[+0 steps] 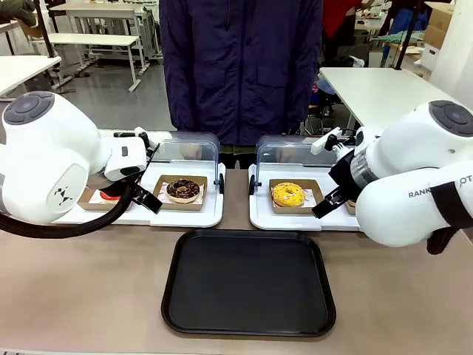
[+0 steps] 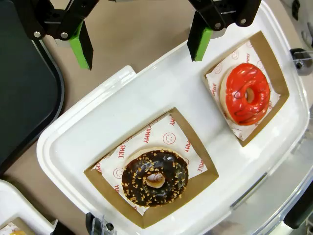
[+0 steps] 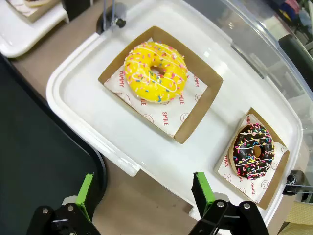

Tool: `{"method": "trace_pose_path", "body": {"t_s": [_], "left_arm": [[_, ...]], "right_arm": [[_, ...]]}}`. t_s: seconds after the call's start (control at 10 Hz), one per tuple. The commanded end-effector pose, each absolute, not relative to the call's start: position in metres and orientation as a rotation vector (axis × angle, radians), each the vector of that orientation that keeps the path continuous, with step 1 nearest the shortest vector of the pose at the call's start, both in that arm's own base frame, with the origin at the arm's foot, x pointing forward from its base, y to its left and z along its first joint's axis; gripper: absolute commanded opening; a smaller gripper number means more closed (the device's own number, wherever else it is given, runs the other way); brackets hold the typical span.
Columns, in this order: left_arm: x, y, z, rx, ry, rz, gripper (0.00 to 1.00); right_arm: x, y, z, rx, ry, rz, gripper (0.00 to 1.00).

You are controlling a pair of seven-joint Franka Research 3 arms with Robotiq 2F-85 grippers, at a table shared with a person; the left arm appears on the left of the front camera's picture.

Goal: Move the second donut from the left to the tray.
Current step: Pick up the Paper togo box containing the Donut indicated by the person and place it on the Handle tray.

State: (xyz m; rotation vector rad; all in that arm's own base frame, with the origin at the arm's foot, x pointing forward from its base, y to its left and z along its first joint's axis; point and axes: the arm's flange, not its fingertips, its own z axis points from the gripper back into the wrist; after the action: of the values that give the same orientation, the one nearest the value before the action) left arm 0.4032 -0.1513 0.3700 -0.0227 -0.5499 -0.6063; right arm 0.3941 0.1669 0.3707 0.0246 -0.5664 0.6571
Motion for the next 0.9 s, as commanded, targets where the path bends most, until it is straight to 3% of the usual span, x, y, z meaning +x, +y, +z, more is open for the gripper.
{"method": "trace_pose_path", "body": {"t_s": [0.0,0.3,0.8], "left_arm": [[0.403,-0.151,0.370,-0.022,-0.550,-0.607,1.00],[0.403,-0.151,0.370,-0.023,-0.550,-0.606,1.00],[0.429,-0.091,0.472,-0.270,-0.494,-0.728,1.00]], "right_arm": [[0.394,0.167,0.371,0.025,-0.567,0.656,1.00],[0.394,0.167,0.371,0.025,-0.566,0.657,1.00],[0.430,0.083,0.505,0.215,-0.631,0.585,1.00]]}}
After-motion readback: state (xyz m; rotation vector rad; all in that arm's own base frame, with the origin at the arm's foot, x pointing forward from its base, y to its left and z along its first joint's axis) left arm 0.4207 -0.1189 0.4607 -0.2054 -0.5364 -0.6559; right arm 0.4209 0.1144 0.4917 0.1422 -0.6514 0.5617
